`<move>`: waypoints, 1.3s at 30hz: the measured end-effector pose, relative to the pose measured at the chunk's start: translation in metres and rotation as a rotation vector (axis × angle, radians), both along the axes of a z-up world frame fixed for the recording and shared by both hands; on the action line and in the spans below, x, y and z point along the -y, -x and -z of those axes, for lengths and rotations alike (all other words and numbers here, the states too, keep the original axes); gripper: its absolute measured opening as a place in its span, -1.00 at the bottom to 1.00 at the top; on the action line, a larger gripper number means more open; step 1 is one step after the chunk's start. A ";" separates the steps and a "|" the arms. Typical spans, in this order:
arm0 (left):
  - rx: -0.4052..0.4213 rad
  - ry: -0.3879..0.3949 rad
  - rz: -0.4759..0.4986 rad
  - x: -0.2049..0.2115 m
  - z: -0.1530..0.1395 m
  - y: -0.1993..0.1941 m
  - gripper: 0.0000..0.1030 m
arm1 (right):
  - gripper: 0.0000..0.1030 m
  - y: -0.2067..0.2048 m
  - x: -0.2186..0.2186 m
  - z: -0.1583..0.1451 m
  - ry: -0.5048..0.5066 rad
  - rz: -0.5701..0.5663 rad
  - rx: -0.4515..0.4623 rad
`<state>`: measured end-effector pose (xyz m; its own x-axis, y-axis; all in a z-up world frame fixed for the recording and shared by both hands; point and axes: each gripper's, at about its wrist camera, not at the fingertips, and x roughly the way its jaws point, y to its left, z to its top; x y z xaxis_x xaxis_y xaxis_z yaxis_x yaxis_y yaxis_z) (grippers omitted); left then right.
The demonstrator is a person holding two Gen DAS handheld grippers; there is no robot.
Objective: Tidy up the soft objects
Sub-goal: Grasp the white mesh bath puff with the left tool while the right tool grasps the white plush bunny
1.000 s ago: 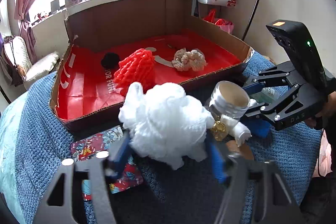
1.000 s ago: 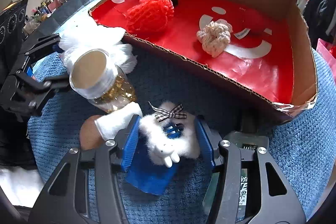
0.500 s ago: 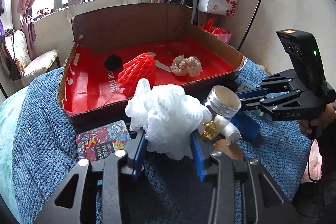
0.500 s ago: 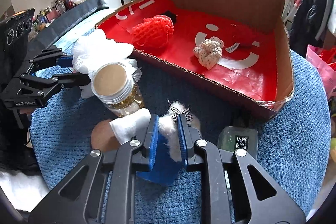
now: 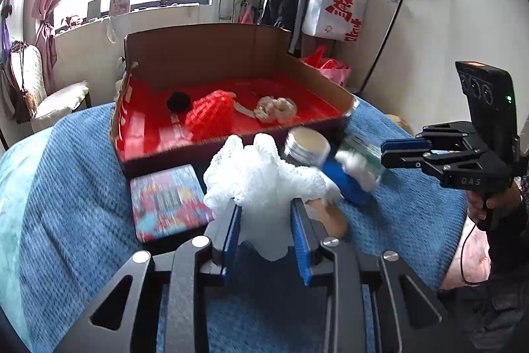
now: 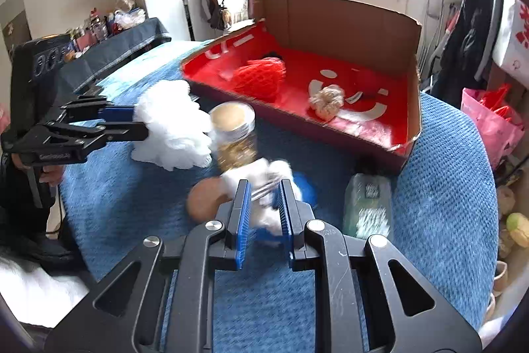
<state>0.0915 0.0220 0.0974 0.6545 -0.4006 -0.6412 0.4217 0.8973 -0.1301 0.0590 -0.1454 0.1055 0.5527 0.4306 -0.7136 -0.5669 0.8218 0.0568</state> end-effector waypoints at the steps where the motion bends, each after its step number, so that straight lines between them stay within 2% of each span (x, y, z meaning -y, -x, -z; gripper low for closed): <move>1: -0.005 0.006 0.005 -0.001 0.001 0.006 -0.39 | -0.68 0.007 -0.002 0.001 0.005 0.000 0.010; 6: -0.015 0.019 0.017 0.000 0.014 0.035 -0.36 | -0.68 0.045 -0.019 0.027 0.057 -0.004 0.026; 8: -0.027 0.017 0.020 0.001 0.024 0.047 -0.20 | -0.68 0.050 -0.021 0.036 0.038 -0.007 0.020; 10: -0.030 0.011 0.018 0.003 0.032 0.056 0.13 | -0.67 0.053 -0.022 0.041 0.022 0.012 0.024; 11: -0.028 0.006 0.012 0.003 0.035 0.058 0.19 | -0.67 0.052 -0.021 0.042 0.016 0.028 0.031; 13: -0.012 -0.006 -0.002 0.003 0.040 0.063 0.46 | -0.66 0.049 -0.019 0.043 0.005 0.070 0.033; 15: -0.004 0.001 -0.008 0.003 0.040 0.065 0.58 | -0.61 0.044 -0.017 0.042 0.008 0.112 0.057; 16: 0.001 0.003 -0.014 0.003 0.040 0.066 0.63 | -0.39 0.042 -0.016 0.042 0.006 0.125 0.063; 17: 0.009 0.003 -0.015 0.004 0.040 0.067 0.66 | 0.17 0.040 -0.015 0.042 0.004 0.130 0.065; 19: 0.028 0.002 -0.016 0.003 0.038 0.068 0.71 | 0.86 0.039 -0.014 0.040 0.005 0.137 0.105; 20: 0.034 -0.001 -0.017 0.004 0.038 0.068 0.72 | 0.85 0.040 -0.016 0.038 0.016 0.131 0.137; 23: 0.041 -0.008 -0.025 0.005 0.036 0.063 0.77 | 0.85 0.031 -0.021 0.039 0.080 0.123 0.149; 28: 0.044 -0.014 -0.022 0.010 0.034 0.052 0.79 | 0.85 0.010 -0.035 0.053 0.180 0.059 0.103; 32: 0.040 -0.031 -0.014 0.018 0.037 0.042 0.79 | 0.76 -0.002 -0.043 0.064 0.231 0.021 0.078; 33: 0.038 -0.036 -0.015 0.019 0.038 0.039 0.79 | 0.69 -0.003 -0.044 0.066 0.236 0.012 0.071; 35: 0.024 -0.038 -0.011 0.021 0.042 0.034 0.79 | 0.30 -0.002 -0.044 0.067 0.217 -0.007 0.063; 36: 0.015 -0.038 -0.011 0.022 0.045 0.032 0.77 | 0.19 -0.001 -0.042 0.066 0.206 -0.008 0.066; 37: 0.005 -0.039 -0.012 0.023 0.047 0.029 0.74 | -0.09 0.000 -0.041 0.065 0.201 -0.007 0.063; 39: -0.019 -0.044 -0.012 0.024 0.053 0.026 0.67 | -0.15 0.001 -0.036 0.064 0.173 0.009 0.051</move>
<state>0.0655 -0.0016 0.0441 0.6466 -0.3645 -0.6702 0.4091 0.9072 -0.0987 0.0582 -0.1090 0.0417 0.5930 0.2987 -0.7478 -0.5581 0.8219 -0.1142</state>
